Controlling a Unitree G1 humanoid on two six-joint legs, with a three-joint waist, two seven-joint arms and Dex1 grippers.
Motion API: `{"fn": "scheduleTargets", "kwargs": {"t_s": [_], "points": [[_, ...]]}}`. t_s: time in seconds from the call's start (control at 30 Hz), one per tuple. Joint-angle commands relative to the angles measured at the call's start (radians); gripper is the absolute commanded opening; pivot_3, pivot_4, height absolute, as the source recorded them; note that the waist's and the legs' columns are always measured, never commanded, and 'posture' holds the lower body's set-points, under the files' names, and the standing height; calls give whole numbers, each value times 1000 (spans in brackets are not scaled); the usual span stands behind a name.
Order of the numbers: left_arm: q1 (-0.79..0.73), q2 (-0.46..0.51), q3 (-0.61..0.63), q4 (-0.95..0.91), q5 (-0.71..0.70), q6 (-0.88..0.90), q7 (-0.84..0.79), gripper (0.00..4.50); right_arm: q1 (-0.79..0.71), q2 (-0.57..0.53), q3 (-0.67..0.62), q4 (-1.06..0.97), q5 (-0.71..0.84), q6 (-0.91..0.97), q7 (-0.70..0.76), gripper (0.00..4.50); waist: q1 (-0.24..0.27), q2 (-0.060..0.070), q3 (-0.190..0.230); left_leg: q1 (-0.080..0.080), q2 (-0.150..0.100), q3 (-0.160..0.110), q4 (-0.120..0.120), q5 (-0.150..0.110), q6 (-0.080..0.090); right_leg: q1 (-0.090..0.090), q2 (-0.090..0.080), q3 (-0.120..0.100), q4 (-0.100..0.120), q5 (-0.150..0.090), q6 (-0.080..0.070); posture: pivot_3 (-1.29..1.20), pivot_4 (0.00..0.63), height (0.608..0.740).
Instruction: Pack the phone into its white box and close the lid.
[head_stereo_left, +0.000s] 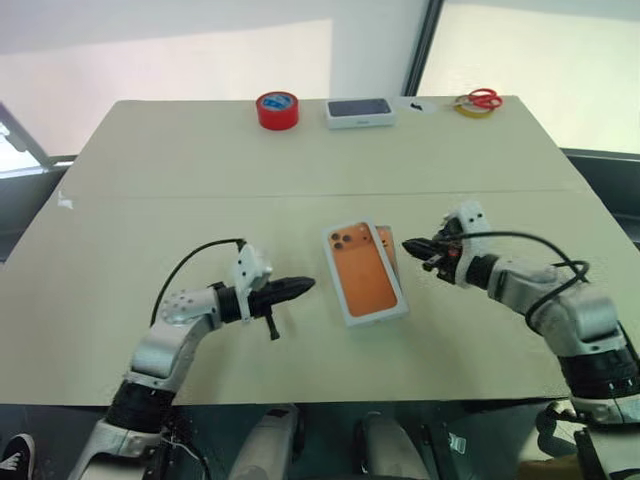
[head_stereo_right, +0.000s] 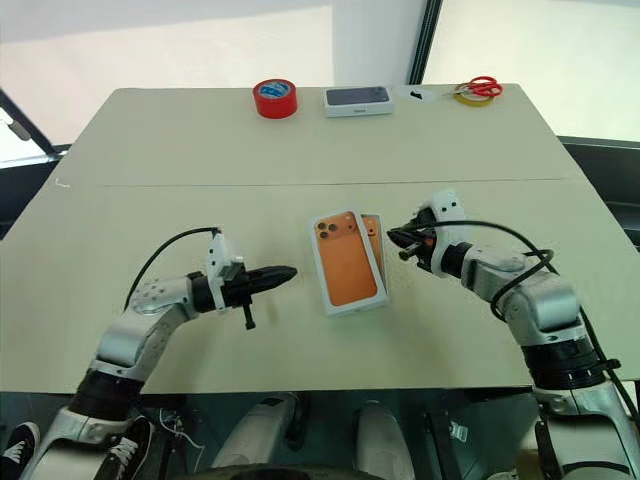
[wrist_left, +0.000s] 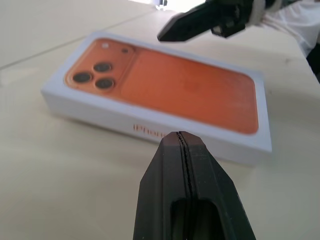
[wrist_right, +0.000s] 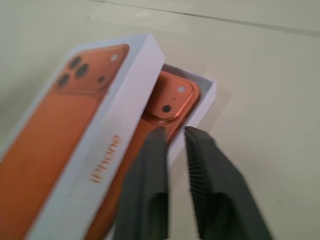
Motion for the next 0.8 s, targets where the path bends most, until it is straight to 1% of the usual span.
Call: {"fn": "scheduleTargets", "kwargs": {"t_s": [0.03, 0.13, 0.17, 0.3, 0.4, 0.6, 0.67, 0.8], "points": [[-28, -24, -25, 27, 43, -13, 30, 0, 21, -18, 24, -22, -138, -143, 60, 32, 6, 0, 0, 0, 0, 0, 1, 0, 0, 0, 0, 0, 0, 0, 0, 0, 150, 740], [-62, -85, -25, 52, 36, 0, 67, 0, 51, -11, 35, -46, -192, -187, 100, 32, 16, 0, 0, -1, 0, 0, 3, -1, 2, 1, 0, 0, 0, 0, 0, 0, 150, 740], [-69, -95, -24, 54, 30, 15, 68, 0, 64, -11, 43, -60, -212, -197, 111, 32, 19, 0, 0, -2, 0, 0, 5, -2, 2, 0, 0, -1, 0, 0, 0, 0, 150, 740], [-82, -119, -60, 94, 78, 0, 77, 0, 99, 7, 43, -94, -251, -200, 131, 32, 19, 0, 0, -3, 0, 0, 6, -2, 3, 1, 0, -1, 0, 0, 1, 0, 150, 740], [-104, -153, -59, 107, 65, 13, 90, 0, 93, 14, 39, -97, -286, -197, 135, 32, 19, 0, 0, -3, 0, 0, 7, -2, 3, 1, 0, -1, 0, 0, 1, 0, 150, 740], [-182, -220, -56, 209, 93, -16, 119, 0, 67, 28, 23, -69, -331, -195, 133, 32, 21, 0, 0, -3, -1, -1, 8, -2, 3, 1, 0, -1, 0, 0, 1, 0, 150, 740], [-205, -244, -54, 223, 93, -20, 131, 0, 60, 26, 35, -58, -362, -208, 136, 32, 20, 0, 0, -3, -1, -1, 8, -2, 3, 1, 0, -1, 0, 0, 1, 0, 150, 740], [-216, -261, -58, 245, 105, -29, 132, 0, 52, 38, 39, -46, -397, -220, 137, 32, 19, 0, 0, -3, -1, -1, 8, -2, 3, 1, 0, -2, 1, 1, 1, 0, 150, 740]]}}
